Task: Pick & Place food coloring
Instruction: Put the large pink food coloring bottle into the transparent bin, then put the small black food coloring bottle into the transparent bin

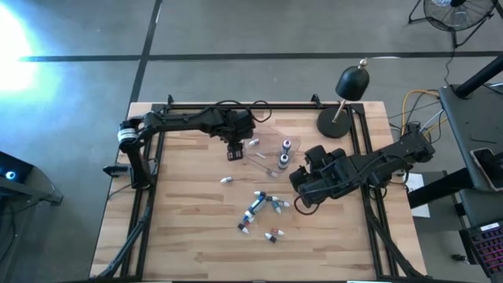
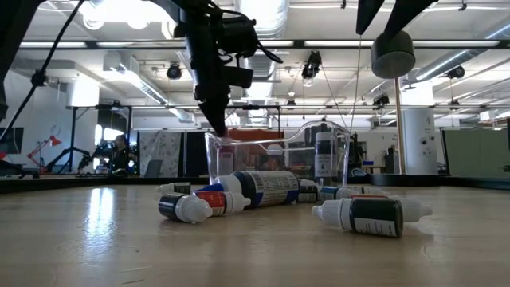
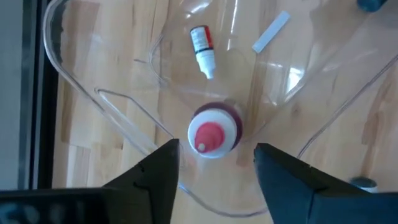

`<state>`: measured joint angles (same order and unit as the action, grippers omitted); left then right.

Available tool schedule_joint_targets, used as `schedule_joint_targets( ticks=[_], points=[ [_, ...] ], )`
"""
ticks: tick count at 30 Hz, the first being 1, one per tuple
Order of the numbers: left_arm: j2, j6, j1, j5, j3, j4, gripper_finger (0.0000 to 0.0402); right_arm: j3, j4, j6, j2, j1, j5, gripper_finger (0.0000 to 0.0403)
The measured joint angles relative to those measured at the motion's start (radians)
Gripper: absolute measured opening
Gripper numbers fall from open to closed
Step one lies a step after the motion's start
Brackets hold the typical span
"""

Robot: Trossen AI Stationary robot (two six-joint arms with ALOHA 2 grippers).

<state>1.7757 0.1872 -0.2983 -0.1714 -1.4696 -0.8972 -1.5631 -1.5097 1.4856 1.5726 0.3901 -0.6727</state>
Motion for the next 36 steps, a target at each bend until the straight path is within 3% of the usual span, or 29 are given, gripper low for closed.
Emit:
schedule_joint_targets(
  ticks=[6, 13, 18, 25, 31, 36],
  points=[
    [-0.043, -0.005, 0.033, -0.015, -0.015, -0.020, 0.0188, 0.000, -0.001, -0.048, 0.000, 0.000, 0.027, 0.0258],
    [-0.196, -0.079, 0.182, -0.100, -0.032, 0.035, 0.0188, 0.014, -0.003, -0.075, 0.000, 0.000, 0.050, 0.0257],
    [-0.285, -0.308, 0.238, 0.020, 0.199, 0.042, 0.0188, 0.030, -0.004, -0.075, 0.000, 0.000, 0.056, 0.0249],
    [-0.410, -0.392, 0.338, 0.009, 0.594, 0.392, 0.0188, 0.039, -0.003, -0.105, 0.000, 0.003, 0.057, 0.0236],
    [-0.435, -0.400, 0.363, 0.014, 0.766, 0.644, 0.0188, 0.041, -0.003, -0.108, 0.000, 0.003, 0.056, 0.0229],
    [-0.400, -0.404, 0.363, 0.024, 0.835, 0.755, 0.0188, 0.042, -0.003, -0.101, 0.000, 0.002, 0.052, 0.0228]
  ],
)
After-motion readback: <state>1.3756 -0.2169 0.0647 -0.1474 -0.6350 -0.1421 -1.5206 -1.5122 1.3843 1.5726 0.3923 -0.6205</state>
